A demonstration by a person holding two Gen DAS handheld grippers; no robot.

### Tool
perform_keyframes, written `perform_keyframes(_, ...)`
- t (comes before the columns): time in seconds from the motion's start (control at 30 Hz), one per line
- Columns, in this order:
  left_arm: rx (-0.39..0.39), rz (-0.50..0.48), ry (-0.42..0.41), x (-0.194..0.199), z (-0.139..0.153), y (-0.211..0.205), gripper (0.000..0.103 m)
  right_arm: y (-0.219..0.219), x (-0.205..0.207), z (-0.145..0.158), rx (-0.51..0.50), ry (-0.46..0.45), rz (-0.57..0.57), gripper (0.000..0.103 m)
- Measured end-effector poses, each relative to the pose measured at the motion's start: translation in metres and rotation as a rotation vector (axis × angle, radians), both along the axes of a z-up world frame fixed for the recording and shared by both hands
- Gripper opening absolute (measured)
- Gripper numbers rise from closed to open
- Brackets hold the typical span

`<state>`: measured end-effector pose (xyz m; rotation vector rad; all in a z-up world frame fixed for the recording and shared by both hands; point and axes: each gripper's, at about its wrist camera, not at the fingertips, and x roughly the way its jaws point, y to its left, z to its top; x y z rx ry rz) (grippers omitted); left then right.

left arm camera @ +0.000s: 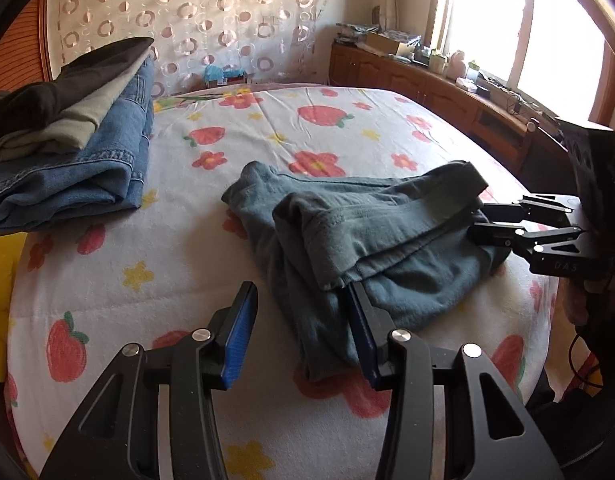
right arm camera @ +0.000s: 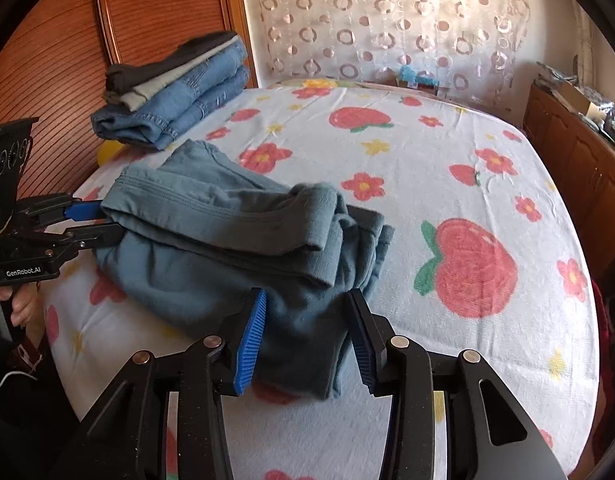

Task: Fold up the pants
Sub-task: 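Press and straighten the folded stack with both open grippers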

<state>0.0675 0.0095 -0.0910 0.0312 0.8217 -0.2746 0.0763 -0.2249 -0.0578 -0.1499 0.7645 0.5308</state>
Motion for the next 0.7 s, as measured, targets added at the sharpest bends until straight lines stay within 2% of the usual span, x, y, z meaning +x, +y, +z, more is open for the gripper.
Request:
perform_keyframes(0.13,0.016,-0.004,0.007,0.005,-0.002,-0.002,0.047,0.004,0.006,0.0,-0.015,-0.004,0.004,0.042)
perform_keyframes(0.4,0.03,0.006,-0.029,0.035,0.012,-0.001,0.047,0.007,0.02,0.006,-0.057,-0.032,0.01,0.043)
perform_keyframes(0.5,-0.004,0.017,-0.026,0.052,0.017,0.002,0.047,0.004,0.022,0.014,-0.042,-0.048,0.002,0.043)
perform_keyframes(0.7,0.001,0.039,-0.015,0.074,0.014,0.002,0.047,-0.008,0.012,0.032,0.0,-0.093,-0.008,0.043)
